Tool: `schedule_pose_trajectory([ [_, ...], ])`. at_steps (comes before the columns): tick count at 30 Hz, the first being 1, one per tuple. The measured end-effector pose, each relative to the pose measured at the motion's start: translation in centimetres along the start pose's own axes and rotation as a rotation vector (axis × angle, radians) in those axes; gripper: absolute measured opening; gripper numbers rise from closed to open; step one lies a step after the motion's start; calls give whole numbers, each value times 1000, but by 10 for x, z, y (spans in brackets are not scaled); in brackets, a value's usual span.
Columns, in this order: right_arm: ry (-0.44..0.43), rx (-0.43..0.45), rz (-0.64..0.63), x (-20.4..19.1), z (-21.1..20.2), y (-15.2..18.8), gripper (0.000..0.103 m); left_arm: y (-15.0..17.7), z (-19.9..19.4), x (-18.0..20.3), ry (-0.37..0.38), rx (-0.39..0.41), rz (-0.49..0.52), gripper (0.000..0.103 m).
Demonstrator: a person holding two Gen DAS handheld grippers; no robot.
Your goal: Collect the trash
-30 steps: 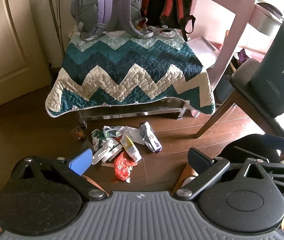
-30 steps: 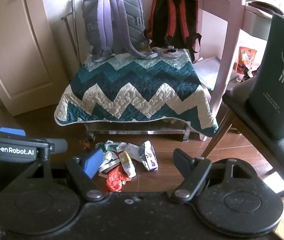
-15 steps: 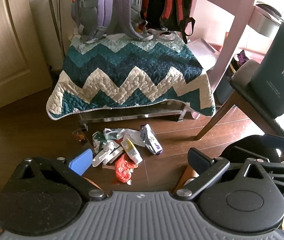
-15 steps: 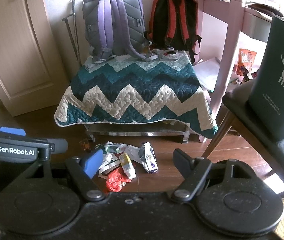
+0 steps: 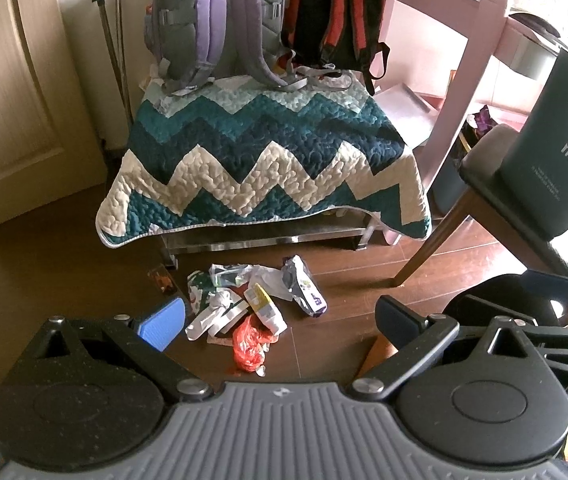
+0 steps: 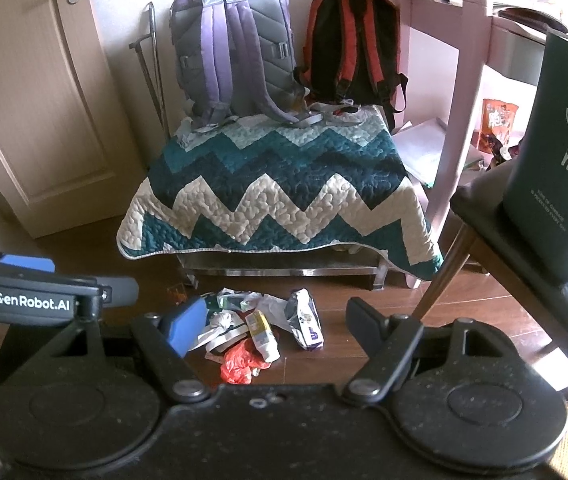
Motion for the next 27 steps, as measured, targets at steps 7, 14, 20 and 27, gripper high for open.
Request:
schedule_pose_trajectory([
  [7,0,-1,-1,0,0,1,77,-1,0,3,-2,1,-3,102],
  [14,7,-12,-2,0,4,-4,77,1,11,-3,19,-13,-34,102],
  [20,-4,-5,-52,-1,19,-11,77,-6,36,-21,34,-22,-67,102],
  [27,-33,-13,-81,1,78,-30,77,-18,94,-68,0,-58,-144,102],
])
Point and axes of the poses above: each gripper's, at about its wrist camera, not at the fingertips, and z roughly the way its jaws point, x to its right, y to its underside, the point moved 2 cm from there along z, roughly the way its jaws point, and after that the axes turned 11 degrees about z, right-handed, at the moved point
